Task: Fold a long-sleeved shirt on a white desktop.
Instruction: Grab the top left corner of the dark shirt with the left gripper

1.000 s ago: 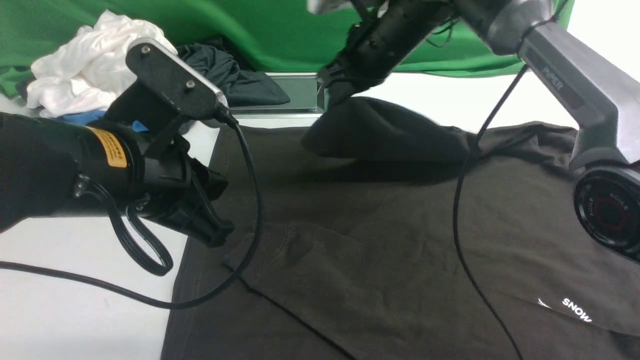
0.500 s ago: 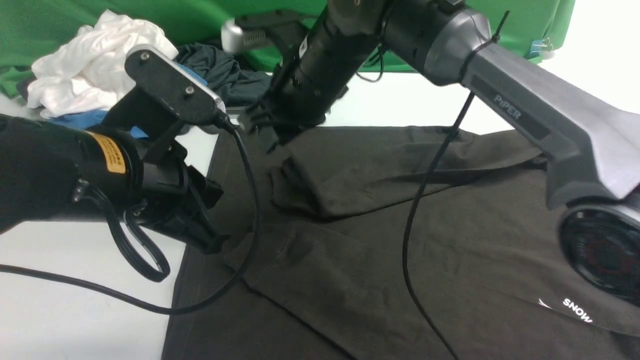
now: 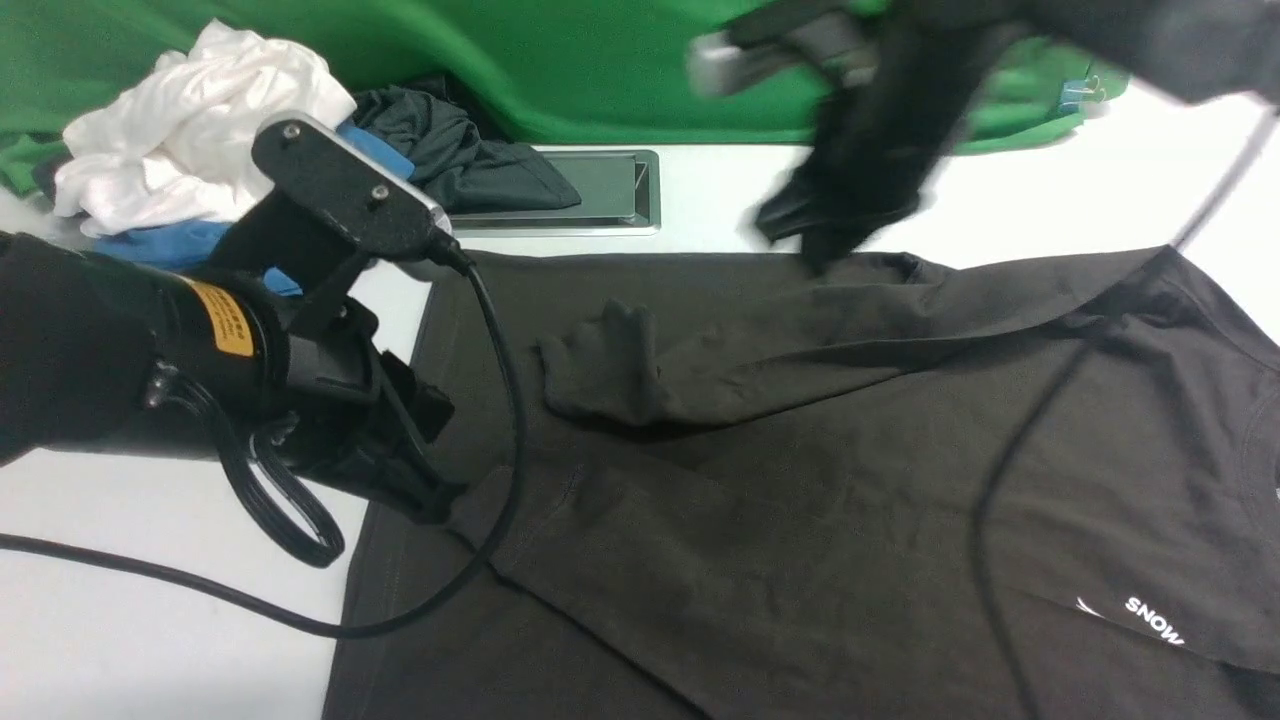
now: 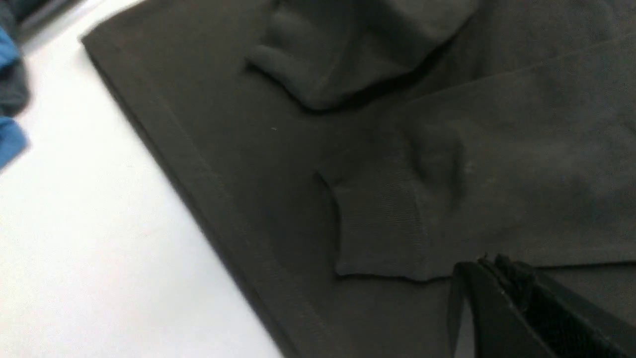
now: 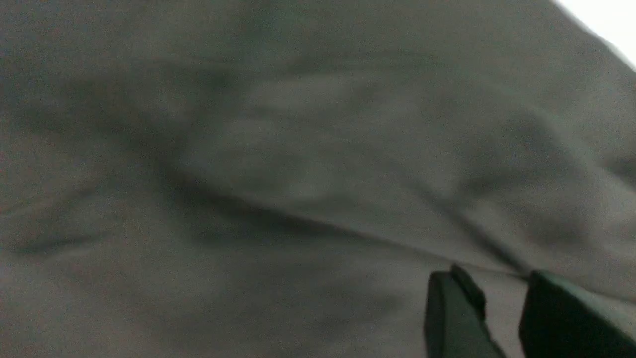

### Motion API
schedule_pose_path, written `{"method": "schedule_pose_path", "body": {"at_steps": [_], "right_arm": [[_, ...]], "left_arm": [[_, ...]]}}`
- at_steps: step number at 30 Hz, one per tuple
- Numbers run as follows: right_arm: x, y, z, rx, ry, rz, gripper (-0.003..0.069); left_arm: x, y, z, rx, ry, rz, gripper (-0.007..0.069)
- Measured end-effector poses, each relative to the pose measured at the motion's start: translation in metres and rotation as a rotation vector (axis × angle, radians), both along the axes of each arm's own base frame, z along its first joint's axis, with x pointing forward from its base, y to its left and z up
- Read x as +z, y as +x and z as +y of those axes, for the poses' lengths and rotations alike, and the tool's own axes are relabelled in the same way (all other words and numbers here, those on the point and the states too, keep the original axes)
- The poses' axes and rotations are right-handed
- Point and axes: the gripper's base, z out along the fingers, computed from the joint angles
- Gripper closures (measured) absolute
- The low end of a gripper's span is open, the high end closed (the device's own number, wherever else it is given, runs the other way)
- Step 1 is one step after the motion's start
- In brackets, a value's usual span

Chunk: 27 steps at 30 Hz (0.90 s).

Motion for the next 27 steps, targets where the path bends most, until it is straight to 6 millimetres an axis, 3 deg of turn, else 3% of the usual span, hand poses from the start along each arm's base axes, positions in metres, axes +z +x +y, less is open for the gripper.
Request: {"method": "schedule_pose_path", "body": {"at_steps": [2, 6, 7, 11, 17, 22, 27], "right_arm": [[-0.012, 0.018, -0.038, -0.117, 0.056, -0.04, 0.0434], [-0.039, 0.038, -0.074, -0.193, 0.179, -0.018, 0.044], [-0.038, 0.039, -0.075, -0.191, 0.183, -0.021, 0.0442], [-0.079, 0.055, -0.072, -0.157, 0.202, -0.001, 0.0503], [-0.114, 0.053, -0.071, -0.13, 0.174, 0.128, 0.0596], [-0.132, 0.037, -0.073, -0.122, 0.146, 0.248, 0.0608], [-0.133, 0.031, -0.075, -0.124, 0.145, 0.253, 0.0608]], "left_arm": [[0.001, 0.0, -0.003, -0.008, -0.03, 0.0, 0.0604], [0.001, 0.007, -0.008, -0.001, -0.082, -0.034, 0.0604], [0.0, 0.007, -0.008, 0.0, -0.082, -0.031, 0.0604], [-0.019, 0.024, -0.016, -0.005, -0.064, -0.008, 0.0604], [-0.04, 0.036, -0.021, -0.017, -0.022, 0.051, 0.0604], [-0.024, 0.044, -0.025, -0.019, -0.046, -0.005, 0.0604], [-0.003, 0.055, -0.03, -0.018, -0.078, -0.077, 0.0604]]}}
